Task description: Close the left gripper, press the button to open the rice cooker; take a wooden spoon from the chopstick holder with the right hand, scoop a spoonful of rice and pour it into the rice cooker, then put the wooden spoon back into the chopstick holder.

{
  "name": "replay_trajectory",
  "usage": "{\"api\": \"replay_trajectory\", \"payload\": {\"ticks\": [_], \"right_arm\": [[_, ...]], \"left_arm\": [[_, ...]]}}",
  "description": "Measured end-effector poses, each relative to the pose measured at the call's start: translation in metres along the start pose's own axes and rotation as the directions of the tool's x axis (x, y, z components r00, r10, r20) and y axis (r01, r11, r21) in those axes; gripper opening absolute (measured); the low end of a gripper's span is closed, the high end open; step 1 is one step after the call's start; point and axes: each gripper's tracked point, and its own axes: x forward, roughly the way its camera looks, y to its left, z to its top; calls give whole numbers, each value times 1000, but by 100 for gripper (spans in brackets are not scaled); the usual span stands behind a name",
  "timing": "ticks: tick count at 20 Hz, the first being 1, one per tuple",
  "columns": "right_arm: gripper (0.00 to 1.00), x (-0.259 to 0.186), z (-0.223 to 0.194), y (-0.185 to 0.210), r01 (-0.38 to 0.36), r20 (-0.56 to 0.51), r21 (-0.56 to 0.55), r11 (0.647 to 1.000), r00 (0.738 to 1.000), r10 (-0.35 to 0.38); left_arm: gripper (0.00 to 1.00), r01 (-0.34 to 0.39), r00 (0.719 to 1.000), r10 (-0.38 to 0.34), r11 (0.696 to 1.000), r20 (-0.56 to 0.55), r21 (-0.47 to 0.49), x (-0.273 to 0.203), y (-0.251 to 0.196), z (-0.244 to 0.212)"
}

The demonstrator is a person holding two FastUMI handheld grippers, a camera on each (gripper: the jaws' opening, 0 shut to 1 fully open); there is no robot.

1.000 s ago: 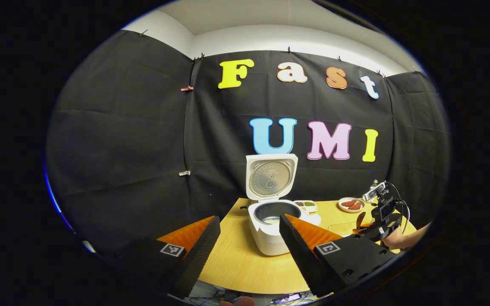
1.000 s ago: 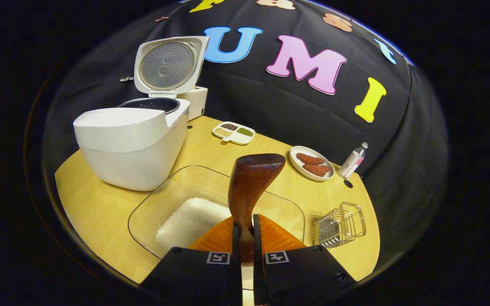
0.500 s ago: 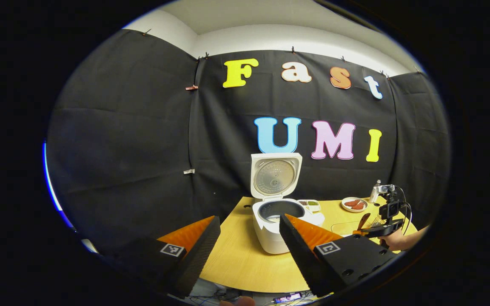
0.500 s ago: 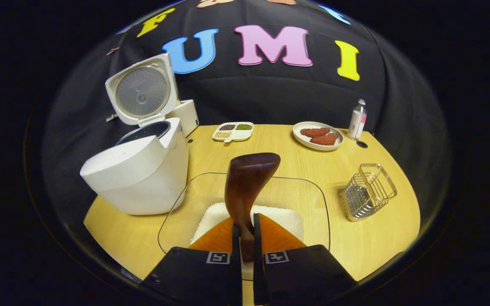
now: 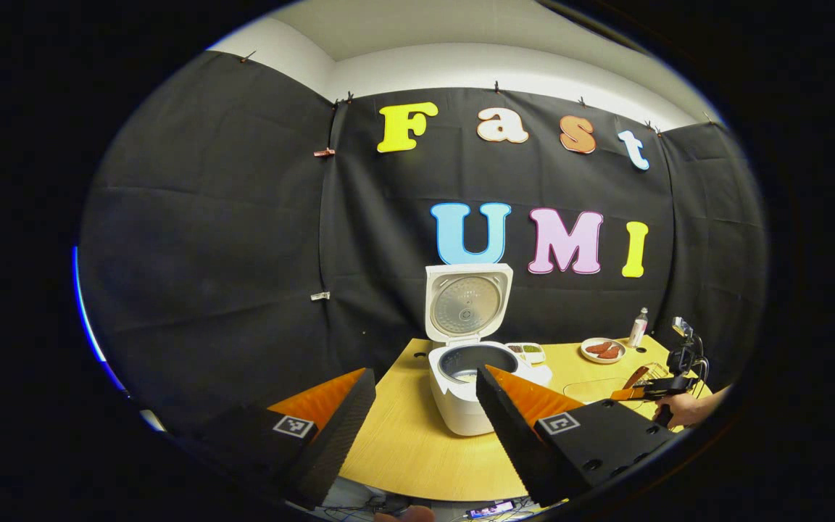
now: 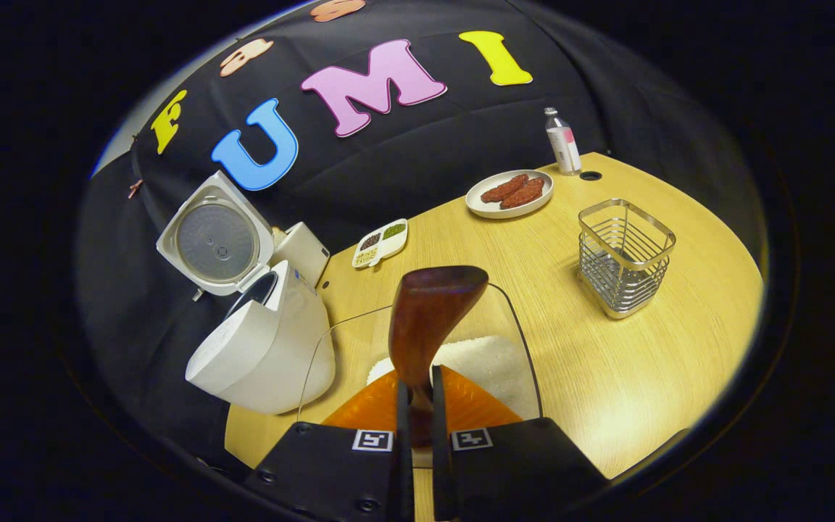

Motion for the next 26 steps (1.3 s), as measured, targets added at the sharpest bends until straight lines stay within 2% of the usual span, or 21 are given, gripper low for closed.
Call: {"api": "replay_trajectory", "payload": {"ticks": [7,13,18,22,26], "right_arm": [[15,-2,10,2,-50,32,103,993,998,47],[15,-6,26,0,-68,75,201,977,996,54],[14,-9,37,0,-80,105,236,968,993,57],[14,-16,48,6,-92,129,224,970,990,64],[14,-25,63,10,-108,158,268,957,985,66]], "left_arm": [[96,-4,1000,4,1000,0,-3,0,2,0],[96,-11,1000,11,1000,2,-4,-2,6,-1],[96,-12,1000,12,1000,2,-13,-1,8,-2],[96,-2,1000,2,1000,16,-14,-1,8,2],[96,-4,1000,4,1000,14,-24,4,12,0]]}}
